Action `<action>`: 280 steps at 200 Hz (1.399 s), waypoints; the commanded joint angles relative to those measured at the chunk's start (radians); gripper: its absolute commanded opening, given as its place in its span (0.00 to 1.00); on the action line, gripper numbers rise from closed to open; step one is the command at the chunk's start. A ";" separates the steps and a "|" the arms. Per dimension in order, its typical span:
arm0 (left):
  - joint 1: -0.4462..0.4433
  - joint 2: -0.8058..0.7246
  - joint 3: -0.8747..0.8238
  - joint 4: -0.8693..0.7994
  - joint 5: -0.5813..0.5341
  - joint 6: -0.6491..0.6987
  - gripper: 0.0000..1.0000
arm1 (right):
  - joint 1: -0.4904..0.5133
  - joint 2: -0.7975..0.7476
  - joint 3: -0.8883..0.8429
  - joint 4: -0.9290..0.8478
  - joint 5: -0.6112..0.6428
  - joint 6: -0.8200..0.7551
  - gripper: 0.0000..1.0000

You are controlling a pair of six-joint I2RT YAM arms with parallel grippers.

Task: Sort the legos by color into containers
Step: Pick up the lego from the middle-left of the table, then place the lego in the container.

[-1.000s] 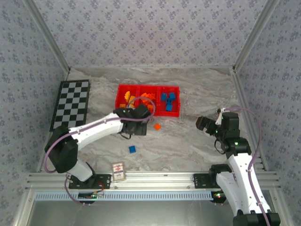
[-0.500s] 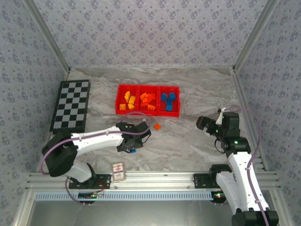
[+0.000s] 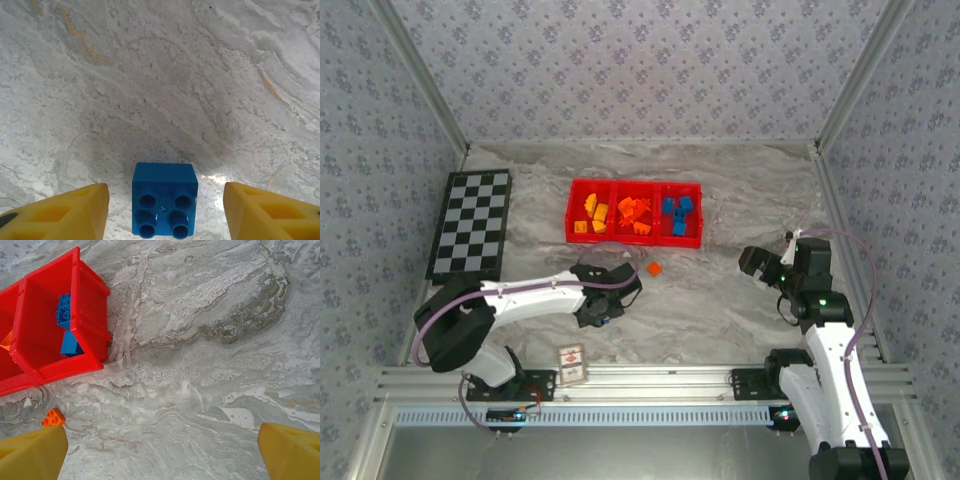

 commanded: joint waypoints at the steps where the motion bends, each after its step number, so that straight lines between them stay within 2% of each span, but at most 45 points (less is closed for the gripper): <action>1: -0.001 0.036 -0.006 -0.010 0.020 0.001 0.56 | -0.009 0.002 -0.006 0.007 -0.020 0.013 1.00; 26: 0.005 0.060 -0.019 0.005 0.040 0.003 0.49 | -0.012 0.000 -0.004 0.003 -0.021 0.013 1.00; 54: 0.010 0.065 -0.031 0.024 0.046 0.004 0.33 | -0.013 -0.002 -0.004 0.000 -0.019 0.012 1.00; 75: 0.016 0.053 -0.020 0.017 0.023 0.026 0.26 | -0.013 -0.003 -0.003 -0.001 -0.017 0.012 1.00; 123: 0.022 0.000 0.112 -0.029 -0.094 0.161 0.22 | -0.017 -0.002 -0.004 0.003 -0.017 0.012 1.00; 155: 0.055 0.048 0.340 -0.050 -0.173 0.355 0.23 | -0.021 0.002 -0.003 0.006 -0.020 0.012 1.00; 189: 0.135 0.181 0.601 0.002 -0.131 0.570 0.24 | -0.025 0.007 0.000 0.005 -0.023 0.012 1.00; 226: 0.208 0.432 0.942 0.003 -0.023 0.724 0.26 | -0.029 0.007 0.001 0.002 -0.019 0.011 1.00; 280: 0.241 0.851 1.518 -0.147 0.057 0.822 0.26 | -0.082 -0.002 -0.007 -0.006 -0.039 0.002 1.00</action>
